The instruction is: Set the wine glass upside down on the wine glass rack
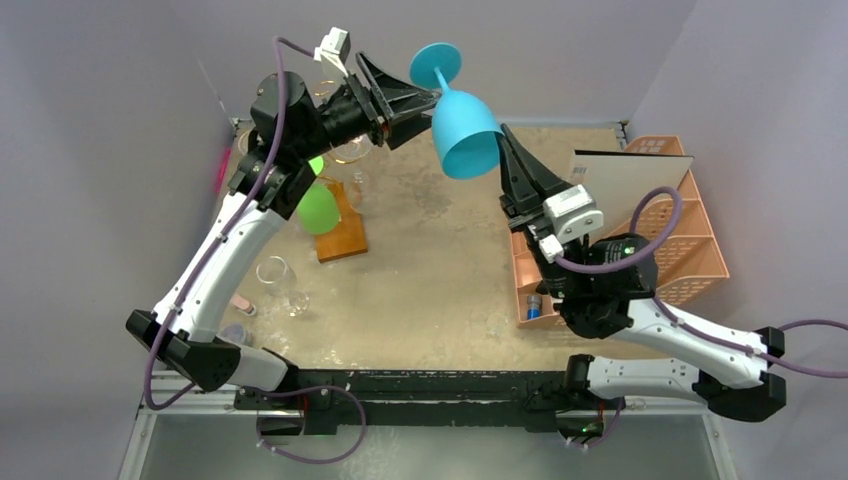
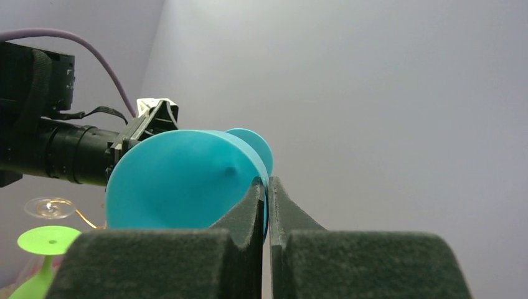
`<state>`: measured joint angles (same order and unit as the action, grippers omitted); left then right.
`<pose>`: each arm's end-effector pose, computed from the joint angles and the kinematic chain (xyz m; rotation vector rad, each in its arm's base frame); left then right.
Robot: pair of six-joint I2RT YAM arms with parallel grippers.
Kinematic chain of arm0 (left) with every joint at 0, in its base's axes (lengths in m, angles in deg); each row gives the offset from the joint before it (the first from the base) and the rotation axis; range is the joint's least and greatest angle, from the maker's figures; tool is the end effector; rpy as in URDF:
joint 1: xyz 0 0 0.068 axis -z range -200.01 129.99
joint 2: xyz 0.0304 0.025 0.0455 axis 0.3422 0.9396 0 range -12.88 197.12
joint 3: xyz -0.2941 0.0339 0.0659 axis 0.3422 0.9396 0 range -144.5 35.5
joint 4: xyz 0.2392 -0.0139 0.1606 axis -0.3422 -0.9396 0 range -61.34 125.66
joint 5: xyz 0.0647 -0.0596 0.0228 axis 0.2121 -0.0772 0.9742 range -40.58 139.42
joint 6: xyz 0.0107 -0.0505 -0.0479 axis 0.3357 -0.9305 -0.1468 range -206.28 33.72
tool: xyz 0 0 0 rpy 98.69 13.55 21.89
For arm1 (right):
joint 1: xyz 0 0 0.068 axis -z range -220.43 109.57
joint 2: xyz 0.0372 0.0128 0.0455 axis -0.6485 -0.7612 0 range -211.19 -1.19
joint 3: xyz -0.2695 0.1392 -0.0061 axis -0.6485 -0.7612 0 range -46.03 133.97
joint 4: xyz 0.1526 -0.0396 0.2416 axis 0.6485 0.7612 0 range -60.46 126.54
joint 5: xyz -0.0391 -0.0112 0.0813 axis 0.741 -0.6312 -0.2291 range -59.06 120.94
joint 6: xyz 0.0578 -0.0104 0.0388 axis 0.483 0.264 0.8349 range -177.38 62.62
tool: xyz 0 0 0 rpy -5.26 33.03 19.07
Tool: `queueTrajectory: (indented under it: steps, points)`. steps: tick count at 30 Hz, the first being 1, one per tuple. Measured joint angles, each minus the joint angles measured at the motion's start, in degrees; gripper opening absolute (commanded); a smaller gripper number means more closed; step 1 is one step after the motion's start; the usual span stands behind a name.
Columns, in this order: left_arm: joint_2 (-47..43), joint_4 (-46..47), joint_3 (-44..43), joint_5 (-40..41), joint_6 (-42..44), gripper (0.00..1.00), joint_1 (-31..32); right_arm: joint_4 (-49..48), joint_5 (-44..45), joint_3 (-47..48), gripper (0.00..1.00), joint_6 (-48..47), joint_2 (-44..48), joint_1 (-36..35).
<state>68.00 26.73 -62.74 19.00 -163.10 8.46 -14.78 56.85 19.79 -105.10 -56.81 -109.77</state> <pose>0.2839 -0.1872 0.5622 -0.2036 1.7362 -1.8114 0.0888 0.1641 0.5673 -0.2910 0.6918 0.2195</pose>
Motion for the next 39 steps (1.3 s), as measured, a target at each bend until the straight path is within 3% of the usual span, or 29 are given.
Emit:
queueTrajectory:
  steps: [8, 19, 28, 35, 39]
  points:
    - [-0.42, 6.86, 4.24, -1.31, -4.72, 0.68, -0.46, -5.79, -2.45, 0.0, 0.0, -3.37, -4.2, 0.22]
    - [-5.97, 6.03, 6.8, 2.67, -3.8, 0.51, -0.74, -10.45, -1.99, -0.2, 0.0, -4.04, -6.14, 1.73]
    - [-9.16, 8.22, 6.88, 3.37, -3.04, 0.59, -0.7, -7.87, -0.59, -0.83, 0.0, -2.64, -6.73, 2.36]
    - [-7.06, 10.19, 6.88, 2.82, -3.96, 0.6, -0.72, -6.01, -1.97, -1.51, 0.0, 0.39, -5.75, 2.82]
    - [-4.9, 12.24, 6.88, 1.16, -5.77, 0.54, -0.7, -4.7, -3.37, -1.66, 0.0, 2.14, -4.96, 2.84]
